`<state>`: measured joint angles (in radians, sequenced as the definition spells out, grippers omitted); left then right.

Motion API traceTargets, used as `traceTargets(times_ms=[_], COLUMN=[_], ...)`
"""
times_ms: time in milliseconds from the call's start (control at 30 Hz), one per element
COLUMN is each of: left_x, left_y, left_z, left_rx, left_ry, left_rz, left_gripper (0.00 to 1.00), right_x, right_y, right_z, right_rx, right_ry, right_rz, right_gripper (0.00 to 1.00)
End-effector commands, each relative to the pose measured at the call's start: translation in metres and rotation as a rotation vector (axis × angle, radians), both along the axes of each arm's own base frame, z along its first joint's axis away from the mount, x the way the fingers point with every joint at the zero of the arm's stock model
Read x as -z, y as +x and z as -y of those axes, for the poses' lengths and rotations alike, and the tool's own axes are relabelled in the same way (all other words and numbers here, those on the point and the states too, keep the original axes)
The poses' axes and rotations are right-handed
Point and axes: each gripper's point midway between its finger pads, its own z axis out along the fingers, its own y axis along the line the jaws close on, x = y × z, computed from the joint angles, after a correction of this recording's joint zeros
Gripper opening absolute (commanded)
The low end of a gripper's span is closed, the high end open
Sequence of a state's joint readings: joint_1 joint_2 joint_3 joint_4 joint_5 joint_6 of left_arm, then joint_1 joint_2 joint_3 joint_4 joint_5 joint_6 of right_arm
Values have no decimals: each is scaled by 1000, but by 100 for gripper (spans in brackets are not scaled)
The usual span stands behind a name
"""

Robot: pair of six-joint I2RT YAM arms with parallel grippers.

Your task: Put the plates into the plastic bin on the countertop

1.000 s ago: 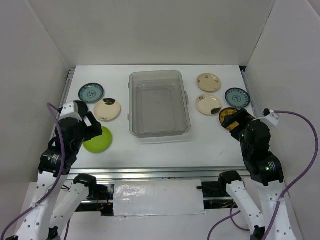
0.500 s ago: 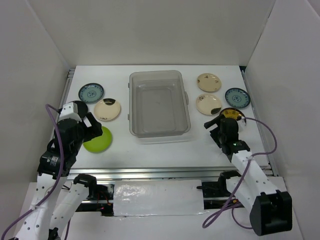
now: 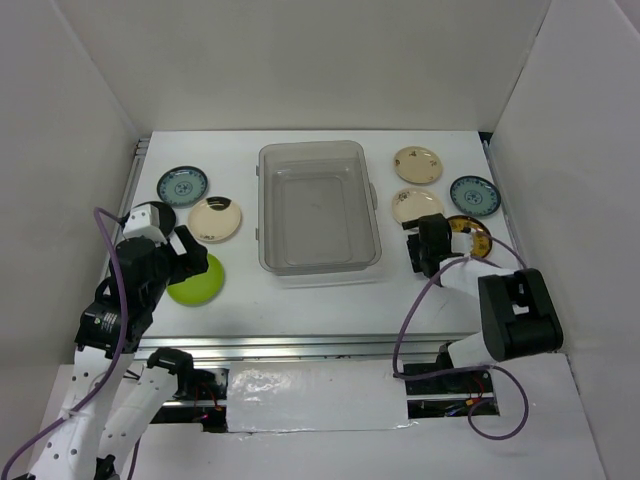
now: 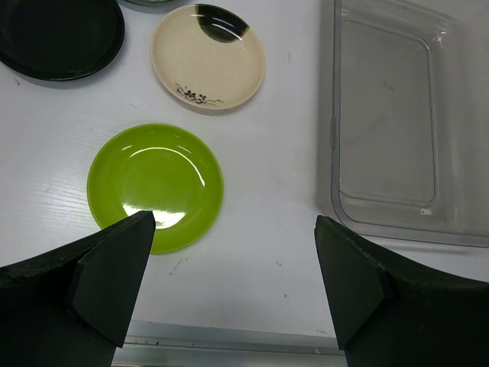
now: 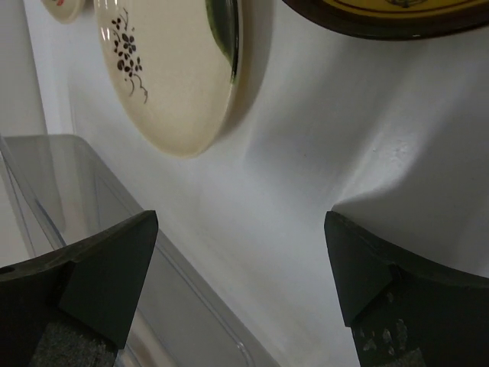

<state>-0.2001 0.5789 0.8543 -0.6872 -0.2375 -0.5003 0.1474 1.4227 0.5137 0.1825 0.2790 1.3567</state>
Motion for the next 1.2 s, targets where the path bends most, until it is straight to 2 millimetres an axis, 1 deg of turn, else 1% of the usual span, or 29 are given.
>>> traceTargets(times_ms=[0, 67, 100, 133, 167, 200, 233, 267, 333, 367, 400, 467, 533, 567, 600, 633, 667, 700, 733, 833, 867, 900, 1033, 1100, 1167], left_x=[-7, -6, -6, -5, -6, -6, -5, -6, -5, -5, -5, -5, -4, -5, -5, -5, -4, -4, -4, -3, -3, -3, -3, -4, -3], left_y=[5, 5, 5, 5, 5, 6, 6, 6, 5, 5, 6, 5, 5, 6, 6, 6, 6, 6, 6, 6, 6, 6, 6, 6, 6], left_z=[5, 6, 6, 7, 7, 7, 7, 7, 8, 8, 8, 9, 9, 10, 10, 10, 10, 10, 10, 10, 11, 11, 11, 11, 12], left_rx=[26, 32, 33, 37, 36, 36, 37, 37, 39, 39, 40, 41, 45, 47, 48, 48, 49, 49, 48, 52, 53, 55, 54, 56, 60], left_ry=[-2, -1, -1, -2, -1, 0, -1, -1, 0, 0, 0, -1, 1, 1, 0, -1, 0, -1, 1, 2, 1, 2, 0, 0, 0], left_rz=[37, 33, 32, 29, 30, 28, 27, 29, 27, 26, 26, 26, 23, 26, 24, 26, 21, 23, 20, 18, 19, 18, 18, 22, 21], left_gripper=[99, 99, 99, 99, 99, 99, 99, 99, 99, 99, 99, 99, 99, 99, 99, 99, 99, 99, 99, 99, 99, 99, 99, 99, 99], right_x=[-9, -16, -7, -16, -15, -7, -13, -12, -11, -9, -10, -4, -2, -5, -2, -2, -5, -3, -8, -11, -4, -7, -4, -3, -1], right_y=[23, 34, 32, 43, 45, 44, 51, 53, 58, 60, 61, 59, 59, 60, 57, 56, 55, 51, 56, 60, 57, 63, 63, 63, 63], right_z=[3, 3, 5, 4, 6, 10, 12, 13, 17, 19, 20, 25, 27, 26, 26, 25, 25, 25, 24, 22, 25, 25, 25, 27, 27], right_rx=[92, 109, 119, 135, 146, 162, 176, 184, 207, 211, 214, 221, 213, 209, 200, 199, 194, 191, 184, 168, 173, 174, 165, 163, 164], right_ry=[0, 18, 12, 27, 23, 14, 24, 28, 37, 38, 39, 24, 17, 18, 16, 24, 27, 23, 28, 32, 29, 38, 26, 29, 51], right_rz=[61, 76, 29, 37, 20, -17, -9, -17, -37, -40, -39, -69, -75, -63, -73, -73, -67, -73, -43, -47, -82, -75, -91, -85, -96], right_gripper=[97, 97, 96, 96, 94, 92, 90, 87, 84, 81, 80, 73, 61, 59, 59, 62, 66, 71, 76, 83, 83, 83, 82, 76, 76])
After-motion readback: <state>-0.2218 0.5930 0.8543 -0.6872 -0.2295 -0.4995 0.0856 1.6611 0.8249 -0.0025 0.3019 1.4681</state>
